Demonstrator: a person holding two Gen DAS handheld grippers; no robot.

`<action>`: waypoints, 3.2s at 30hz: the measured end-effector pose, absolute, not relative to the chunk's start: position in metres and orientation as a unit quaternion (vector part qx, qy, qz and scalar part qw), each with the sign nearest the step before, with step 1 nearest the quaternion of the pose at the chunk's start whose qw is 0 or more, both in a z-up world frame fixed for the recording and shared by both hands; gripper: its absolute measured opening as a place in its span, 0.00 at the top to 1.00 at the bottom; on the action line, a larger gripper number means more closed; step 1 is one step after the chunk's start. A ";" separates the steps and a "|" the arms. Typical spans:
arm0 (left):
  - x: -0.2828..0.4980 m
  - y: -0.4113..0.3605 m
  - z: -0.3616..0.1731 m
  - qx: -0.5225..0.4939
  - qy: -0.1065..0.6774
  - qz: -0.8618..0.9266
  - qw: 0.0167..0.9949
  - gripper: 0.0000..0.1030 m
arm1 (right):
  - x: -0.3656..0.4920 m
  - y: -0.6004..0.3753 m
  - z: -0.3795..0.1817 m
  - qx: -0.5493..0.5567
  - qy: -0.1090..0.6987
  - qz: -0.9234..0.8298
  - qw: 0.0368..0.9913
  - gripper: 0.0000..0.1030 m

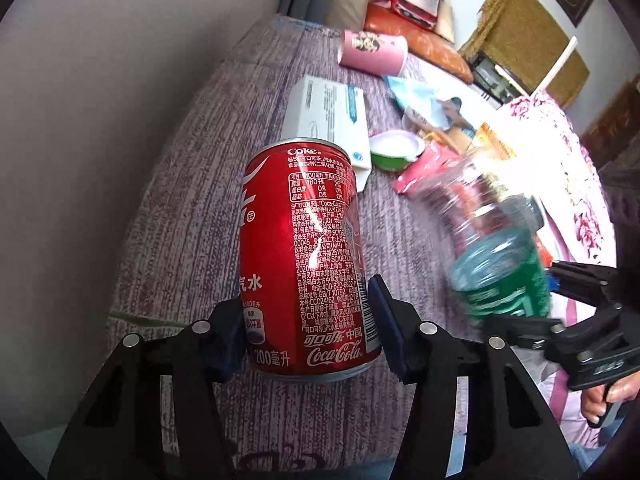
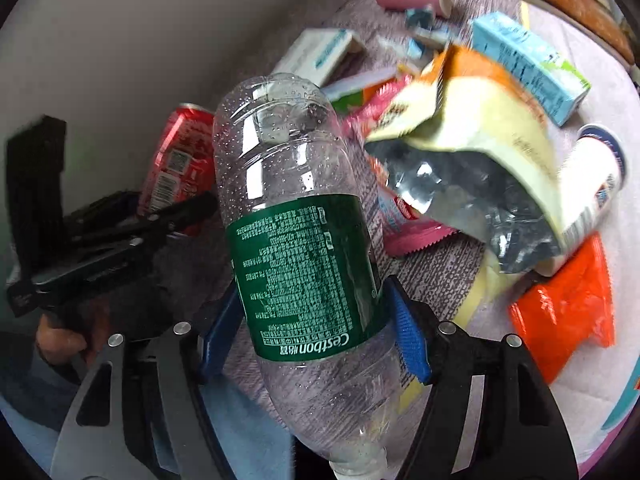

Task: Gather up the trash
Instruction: 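Drop the bottle into the teal wastebasket with the right tool while the left tool holds the can, then move both tools back over the trash on the table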

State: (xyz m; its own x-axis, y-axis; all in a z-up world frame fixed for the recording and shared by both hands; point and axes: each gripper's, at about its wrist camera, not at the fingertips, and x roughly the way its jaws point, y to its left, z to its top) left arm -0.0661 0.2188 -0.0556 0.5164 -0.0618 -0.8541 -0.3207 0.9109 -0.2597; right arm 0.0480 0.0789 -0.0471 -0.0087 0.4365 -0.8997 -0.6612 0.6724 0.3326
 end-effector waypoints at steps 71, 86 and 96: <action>0.160 -0.220 -0.075 0.035 0.572 -0.231 0.787 0.13 | 0.132 -0.409 -0.073 0.254 0.512 -0.005 0.821 0.27; 0.123 -0.153 -0.035 -0.018 0.533 -0.222 0.816 0.09 | 0.104 -0.372 -0.030 0.218 0.498 0.007 0.839 0.25; 0.092 -0.088 -0.015 -0.051 0.504 -0.206 0.837 0.09 | 0.092 -0.303 -0.004 0.178 0.499 0.040 0.847 0.25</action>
State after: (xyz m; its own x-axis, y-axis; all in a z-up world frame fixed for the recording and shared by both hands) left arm 0.0924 -0.0876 -0.0151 0.4067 -0.3962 -0.8232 0.2940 0.9099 -0.2927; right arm 0.0923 -0.3029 -0.0040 0.4997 0.2454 -0.8307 0.1100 0.9333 0.3419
